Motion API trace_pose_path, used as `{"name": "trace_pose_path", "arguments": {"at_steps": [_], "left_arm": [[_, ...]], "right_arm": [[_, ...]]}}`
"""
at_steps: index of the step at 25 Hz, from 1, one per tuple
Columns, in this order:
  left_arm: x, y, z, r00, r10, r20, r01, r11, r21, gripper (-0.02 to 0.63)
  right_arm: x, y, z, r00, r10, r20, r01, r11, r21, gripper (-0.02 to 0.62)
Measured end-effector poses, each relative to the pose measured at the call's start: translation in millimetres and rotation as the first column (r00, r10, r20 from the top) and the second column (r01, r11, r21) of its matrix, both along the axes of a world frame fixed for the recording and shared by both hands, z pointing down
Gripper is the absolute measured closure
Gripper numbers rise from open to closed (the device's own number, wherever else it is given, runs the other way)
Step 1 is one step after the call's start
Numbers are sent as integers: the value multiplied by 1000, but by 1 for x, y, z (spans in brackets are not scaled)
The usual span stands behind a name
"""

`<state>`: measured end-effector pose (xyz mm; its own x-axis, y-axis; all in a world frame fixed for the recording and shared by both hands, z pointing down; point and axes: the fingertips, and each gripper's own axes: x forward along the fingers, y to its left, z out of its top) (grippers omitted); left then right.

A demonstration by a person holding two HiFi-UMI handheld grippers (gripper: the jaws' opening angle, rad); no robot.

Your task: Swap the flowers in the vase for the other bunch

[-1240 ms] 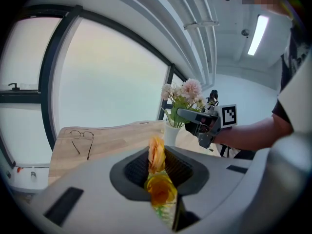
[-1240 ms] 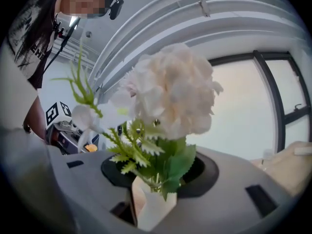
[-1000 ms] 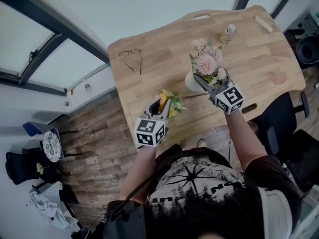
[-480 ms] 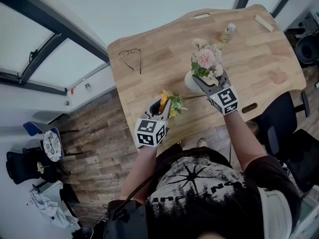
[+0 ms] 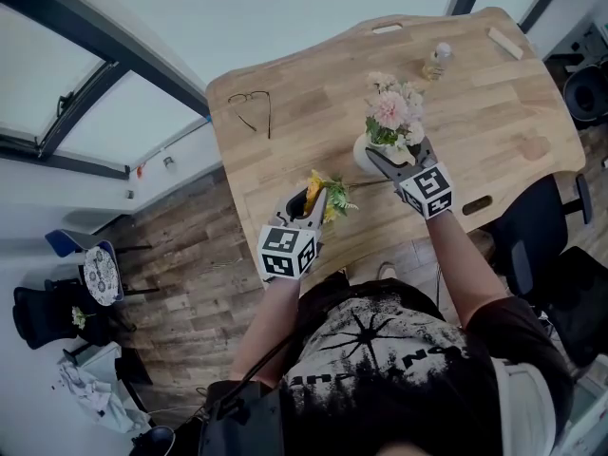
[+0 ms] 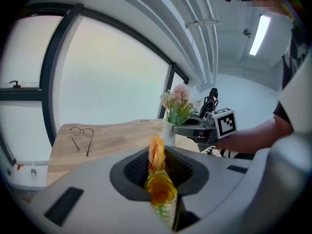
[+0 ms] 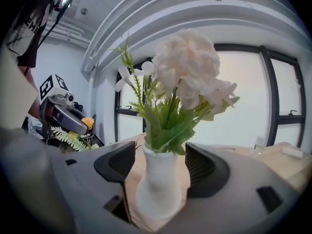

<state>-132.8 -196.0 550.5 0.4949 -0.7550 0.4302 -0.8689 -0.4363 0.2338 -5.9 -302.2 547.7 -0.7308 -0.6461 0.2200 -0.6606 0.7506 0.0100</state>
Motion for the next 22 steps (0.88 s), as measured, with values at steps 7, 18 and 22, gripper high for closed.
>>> {"name": "trace_pose_path", "arguments": {"at_steps": [7,18,22], "left_arm": [[0,2,-1,1000,-4,-2,5,1000,11,528],[3,10,-2,999,-43,20,42,998,43,528],[5,11,-10,997,-72,42,69,994,80,528]], "right_arm": [[10,8,4,1000,18,0,-18,1000,-1,293],[43,37,-4,999,20,48,-16,997,-79,295],[50,55,-15,998,-25,51,29,996,-81,296]]}}
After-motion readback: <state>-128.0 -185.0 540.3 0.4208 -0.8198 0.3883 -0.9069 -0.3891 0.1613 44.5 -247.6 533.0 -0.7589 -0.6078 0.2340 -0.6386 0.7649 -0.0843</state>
